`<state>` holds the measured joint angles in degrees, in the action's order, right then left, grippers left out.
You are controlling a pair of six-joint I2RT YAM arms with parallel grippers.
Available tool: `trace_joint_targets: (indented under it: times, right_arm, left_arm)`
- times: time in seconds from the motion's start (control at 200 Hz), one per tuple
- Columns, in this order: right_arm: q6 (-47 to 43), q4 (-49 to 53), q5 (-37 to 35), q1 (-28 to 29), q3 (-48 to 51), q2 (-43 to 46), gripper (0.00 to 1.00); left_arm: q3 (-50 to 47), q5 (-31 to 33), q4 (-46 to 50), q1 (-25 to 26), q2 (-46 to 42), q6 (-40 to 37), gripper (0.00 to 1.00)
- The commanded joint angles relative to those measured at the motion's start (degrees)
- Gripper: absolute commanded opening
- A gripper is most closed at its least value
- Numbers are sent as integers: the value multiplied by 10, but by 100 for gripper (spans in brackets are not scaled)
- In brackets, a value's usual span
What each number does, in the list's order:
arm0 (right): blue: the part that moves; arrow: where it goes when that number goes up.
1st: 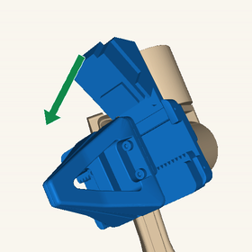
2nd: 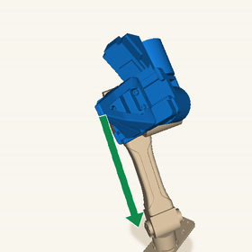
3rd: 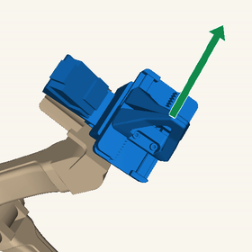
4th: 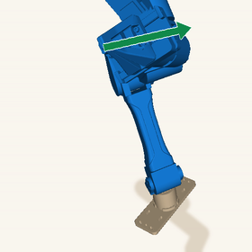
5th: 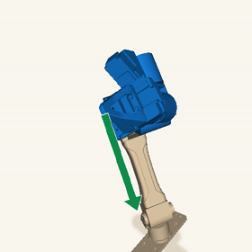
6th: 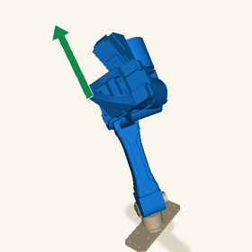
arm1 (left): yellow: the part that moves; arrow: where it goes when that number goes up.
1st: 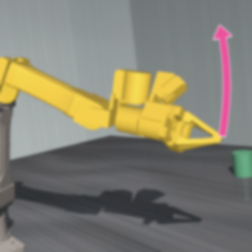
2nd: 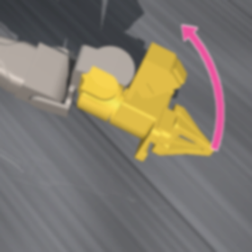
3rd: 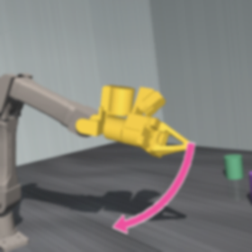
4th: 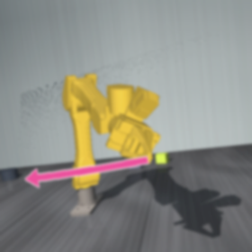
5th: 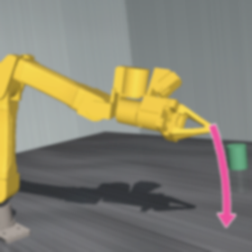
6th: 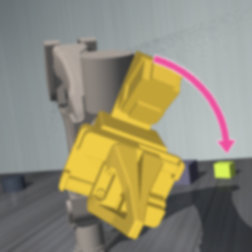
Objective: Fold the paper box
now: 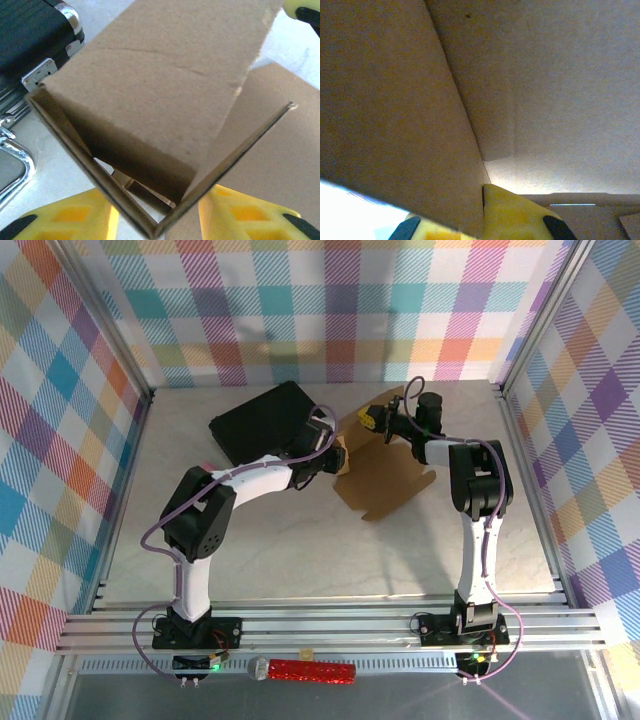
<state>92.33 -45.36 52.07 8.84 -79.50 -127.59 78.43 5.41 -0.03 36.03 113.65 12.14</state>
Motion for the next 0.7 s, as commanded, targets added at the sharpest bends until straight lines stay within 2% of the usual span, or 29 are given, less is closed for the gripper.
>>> trace_joint_targets:
  times: [0.0,0.345,0.695]
  right_arm:
    - [9,24,63,8,-15,-2,0]
    - [0,66,80,8,-32,-4,0]
    - [18,73,63,9,-27,-5,0]
  left_arm:
    - [13,40,1,-4,37,-9,38]
    - [49,36,-9,-5,77,-11,20]
    - [87,67,24,-7,103,-5,4]
